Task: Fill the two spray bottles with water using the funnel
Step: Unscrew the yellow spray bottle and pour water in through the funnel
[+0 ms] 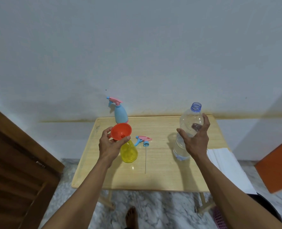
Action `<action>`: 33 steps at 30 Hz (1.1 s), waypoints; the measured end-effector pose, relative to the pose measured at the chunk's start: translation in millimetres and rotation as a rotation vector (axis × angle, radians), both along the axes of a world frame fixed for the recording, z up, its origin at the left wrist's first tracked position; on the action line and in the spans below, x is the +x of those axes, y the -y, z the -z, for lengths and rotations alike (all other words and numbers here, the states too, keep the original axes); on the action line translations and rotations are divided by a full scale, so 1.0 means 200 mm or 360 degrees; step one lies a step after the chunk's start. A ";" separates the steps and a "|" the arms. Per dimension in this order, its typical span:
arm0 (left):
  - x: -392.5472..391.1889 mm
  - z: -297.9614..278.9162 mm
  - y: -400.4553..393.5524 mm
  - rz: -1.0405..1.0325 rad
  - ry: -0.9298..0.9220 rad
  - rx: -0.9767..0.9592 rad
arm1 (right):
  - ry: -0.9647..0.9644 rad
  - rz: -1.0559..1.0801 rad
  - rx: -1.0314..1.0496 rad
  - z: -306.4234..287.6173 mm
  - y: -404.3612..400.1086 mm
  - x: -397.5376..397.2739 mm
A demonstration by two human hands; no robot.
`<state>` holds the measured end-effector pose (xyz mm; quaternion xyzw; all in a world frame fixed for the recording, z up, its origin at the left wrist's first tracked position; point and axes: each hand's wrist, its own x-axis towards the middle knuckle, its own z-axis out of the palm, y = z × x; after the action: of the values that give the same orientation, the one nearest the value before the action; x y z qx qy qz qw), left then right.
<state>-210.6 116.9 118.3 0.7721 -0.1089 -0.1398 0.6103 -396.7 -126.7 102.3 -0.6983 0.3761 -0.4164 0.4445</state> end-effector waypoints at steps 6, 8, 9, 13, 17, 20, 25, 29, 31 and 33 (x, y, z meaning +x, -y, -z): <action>-0.01 -0.02 0.00 -0.0033 0.0015 -0.0051 | 0.0002 -0.0028 0.0019 0.01 0.01 -0.01; -0.01 -0.06 0.01 -0.0075 0.0047 -0.0074 | 0.0007 -0.0034 0.0027 0.01 0.01 -0.01; -0.01 -0.09 0.02 -0.0093 0.0069 -0.0093 | 0.0005 -0.0037 0.0024 0.01 0.01 -0.01; -0.03 -0.21 0.10 -0.0059 0.0179 -0.0165 | 0.0007 -0.0033 0.0016 0.02 0.02 -0.01; -0.07 -0.31 0.26 0.0102 0.0313 -0.0105 | 0.0018 -0.0031 0.0019 0.02 0.02 -0.01; -0.11 -0.30 0.40 0.0329 0.0450 0.0083 | 0.0021 -0.0029 0.0051 0.02 0.03 0.00; -0.19 -0.10 0.62 0.0683 0.0593 0.0710 | -0.0006 0.0001 0.0062 0.04 0.03 0.00; -0.24 0.11 0.70 0.0988 0.0738 0.1213 | -0.0009 0.0024 0.0084 0.04 0.04 0.00; -0.25 0.19 0.74 0.1117 0.0877 0.1433 | -0.0010 0.0046 0.0078 0.04 0.04 0.01; -0.26 0.25 0.78 0.1228 0.0944 0.1647 | -0.0014 0.0056 0.0068 0.05 0.05 0.01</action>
<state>-262.4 -38.1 67.6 0.8748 -0.4557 -0.1636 0.0167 -394.2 -135.8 92.6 -0.6837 0.3991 -0.4129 0.4504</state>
